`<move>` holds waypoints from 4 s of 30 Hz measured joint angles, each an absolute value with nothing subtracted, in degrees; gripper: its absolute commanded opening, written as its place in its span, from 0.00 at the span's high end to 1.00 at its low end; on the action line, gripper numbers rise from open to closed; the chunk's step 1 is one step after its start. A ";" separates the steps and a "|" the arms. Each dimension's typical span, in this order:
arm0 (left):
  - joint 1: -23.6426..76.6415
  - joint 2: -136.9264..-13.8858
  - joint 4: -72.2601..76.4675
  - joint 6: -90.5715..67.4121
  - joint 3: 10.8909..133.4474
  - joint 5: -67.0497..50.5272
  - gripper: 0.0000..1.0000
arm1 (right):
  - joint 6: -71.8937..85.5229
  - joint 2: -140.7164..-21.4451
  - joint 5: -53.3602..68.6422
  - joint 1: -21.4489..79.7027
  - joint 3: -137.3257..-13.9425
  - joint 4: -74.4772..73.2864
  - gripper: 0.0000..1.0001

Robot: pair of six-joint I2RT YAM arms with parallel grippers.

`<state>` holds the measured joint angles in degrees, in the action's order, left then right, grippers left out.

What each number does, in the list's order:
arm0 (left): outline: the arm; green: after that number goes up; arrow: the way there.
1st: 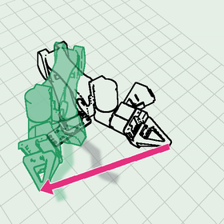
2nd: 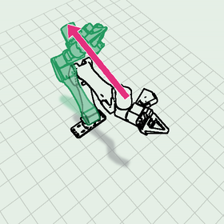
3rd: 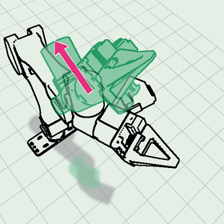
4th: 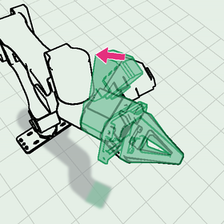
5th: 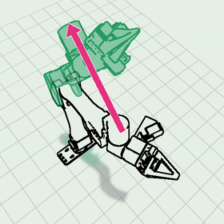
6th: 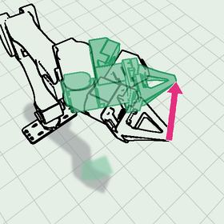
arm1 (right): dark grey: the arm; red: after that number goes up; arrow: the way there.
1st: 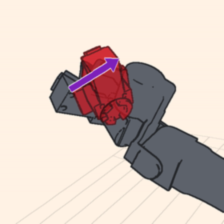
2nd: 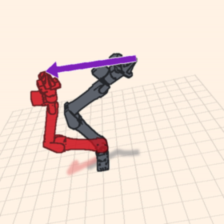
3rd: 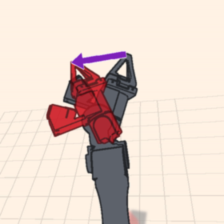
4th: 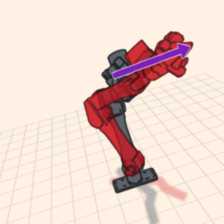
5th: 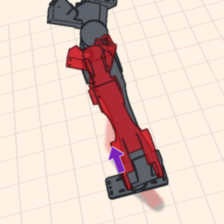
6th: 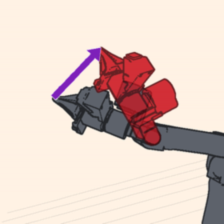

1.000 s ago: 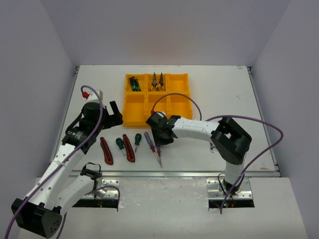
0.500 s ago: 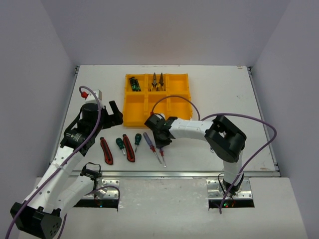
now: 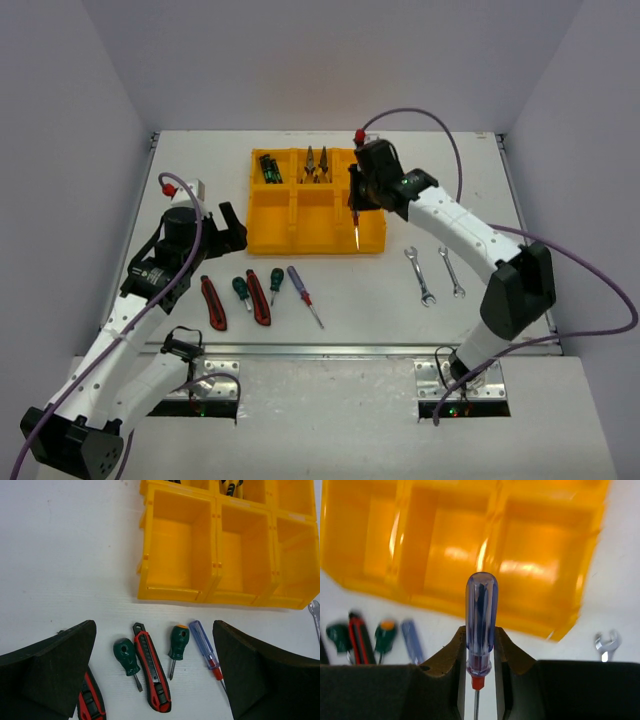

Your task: Sort the tools into containers

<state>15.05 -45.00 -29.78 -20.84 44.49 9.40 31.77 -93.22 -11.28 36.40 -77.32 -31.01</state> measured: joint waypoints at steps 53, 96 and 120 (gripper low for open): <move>13.17 -42.26 -32.39 -23.62 44.14 19.92 0.00 | 20.67 -102.52 -11.82 49.85 -91.38 -31.27 0.11; 12.99 -40.85 -32.61 -24.11 44.14 19.51 0.00 | 7.60 -95.51 -8.75 37.24 -83.35 -31.66 1.00; 12.99 -41.60 -32.02 -22.97 44.14 17.45 0.00 | -14.66 -135.17 1.96 20.75 -116.08 -4.82 1.00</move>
